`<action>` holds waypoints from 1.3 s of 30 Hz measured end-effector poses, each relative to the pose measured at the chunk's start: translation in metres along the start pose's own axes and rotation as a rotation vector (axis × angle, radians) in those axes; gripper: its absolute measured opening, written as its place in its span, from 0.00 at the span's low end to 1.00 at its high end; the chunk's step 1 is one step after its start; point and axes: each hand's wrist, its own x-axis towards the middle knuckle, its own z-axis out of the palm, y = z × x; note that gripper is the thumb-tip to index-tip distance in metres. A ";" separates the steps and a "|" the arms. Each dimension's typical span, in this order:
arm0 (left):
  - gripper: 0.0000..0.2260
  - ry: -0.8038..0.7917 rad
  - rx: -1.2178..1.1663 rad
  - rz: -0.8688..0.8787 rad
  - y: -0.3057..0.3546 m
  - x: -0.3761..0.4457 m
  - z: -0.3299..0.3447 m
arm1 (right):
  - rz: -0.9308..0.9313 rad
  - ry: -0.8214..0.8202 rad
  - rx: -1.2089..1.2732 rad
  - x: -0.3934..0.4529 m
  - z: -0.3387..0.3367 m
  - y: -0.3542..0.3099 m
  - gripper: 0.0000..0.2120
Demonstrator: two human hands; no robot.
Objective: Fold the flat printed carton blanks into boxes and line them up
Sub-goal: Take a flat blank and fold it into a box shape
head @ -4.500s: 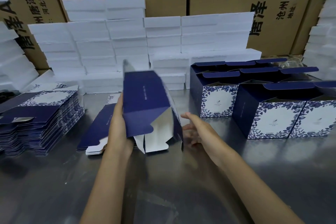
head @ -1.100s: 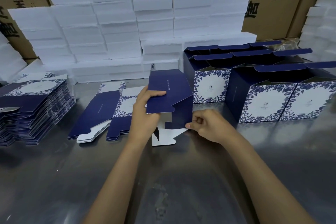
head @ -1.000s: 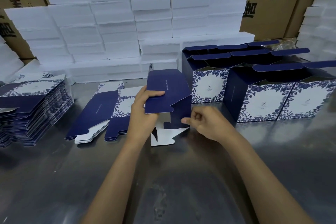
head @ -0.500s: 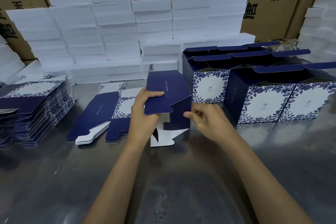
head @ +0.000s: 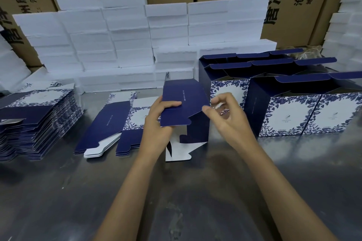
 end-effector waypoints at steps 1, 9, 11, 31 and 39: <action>0.17 0.009 0.002 -0.004 0.001 0.000 0.001 | 0.000 0.002 0.053 -0.001 0.002 -0.004 0.15; 0.28 -0.216 0.061 -0.092 0.003 -0.001 -0.001 | -0.085 -0.157 -0.099 -0.004 0.019 0.005 0.20; 0.32 -0.305 0.085 -0.131 0.004 -0.001 -0.007 | -0.099 -0.147 -0.107 -0.003 0.018 0.008 0.21; 0.07 0.136 -0.082 -0.145 0.004 -0.009 0.021 | -0.049 -0.038 0.074 -0.004 0.025 -0.002 0.12; 0.11 0.039 -0.037 -0.123 0.007 -0.004 0.008 | -0.088 -0.071 0.046 -0.002 0.018 -0.002 0.11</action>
